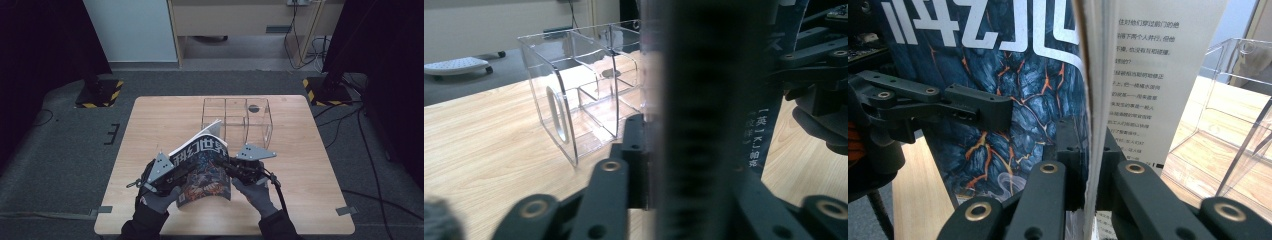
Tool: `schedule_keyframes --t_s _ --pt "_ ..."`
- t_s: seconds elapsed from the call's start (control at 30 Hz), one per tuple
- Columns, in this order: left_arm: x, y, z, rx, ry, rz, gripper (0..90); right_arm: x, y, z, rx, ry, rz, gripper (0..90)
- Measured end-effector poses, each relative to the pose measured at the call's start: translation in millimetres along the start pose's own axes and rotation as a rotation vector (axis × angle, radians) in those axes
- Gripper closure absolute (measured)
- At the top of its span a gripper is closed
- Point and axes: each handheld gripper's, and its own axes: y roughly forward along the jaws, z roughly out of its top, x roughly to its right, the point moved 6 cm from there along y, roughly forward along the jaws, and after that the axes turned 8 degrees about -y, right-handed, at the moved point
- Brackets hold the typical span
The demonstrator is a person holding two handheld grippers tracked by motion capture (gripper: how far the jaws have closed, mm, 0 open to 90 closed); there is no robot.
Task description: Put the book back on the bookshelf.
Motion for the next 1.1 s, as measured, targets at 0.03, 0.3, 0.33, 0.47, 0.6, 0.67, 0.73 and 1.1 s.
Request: schedule_keyframes --t_s 0.03,0.3,0.33,0.47,0.6,0.67,0.73,1.1 --pt "0.3 -0.5 0.3 0.0 0.006 0.01 78.3 0.0 0.1 0.1 0.0 0.003 -0.001 85.7" --pt "7.8 -1.8 5.6 0.009 0.002 -0.012 81.6 9.6 -1.6 -2.0 0.019 0.04 -0.047 66.1" --pt "9.3 -1.9 6.7 0.012 0.002 -0.015 81.6 11.9 -2.6 -1.9 0.024 0.044 -0.057 62.4" --pt "18.4 -2.8 10.7 0.008 0.007 -0.036 81.7 21.8 -8.7 -3.0 0.03 0.059 -0.106 50.3" --pt "22.7 -5.2 13.6 0.008 -0.007 -0.055 81.8 34.8 -20.0 -7.7 0.036 0.092 -0.138 39.2" --pt "23.7 -6.9 15.6 0.012 -0.009 -0.058 81.8 43.9 -28.0 -11.0 0.036 0.092 -0.176 32.6" --pt "24.7 -8.9 18.1 0.016 -0.01 -0.06 81.8 51.1 -34.5 -14.4 0.026 0.095 -0.193 29.0" --pt "20.6 -29.8 40.2 0.084 -0.054 -0.04 81.7 95.0 -77.6 -66.9 -0.148 0.118 -0.374 18.6"
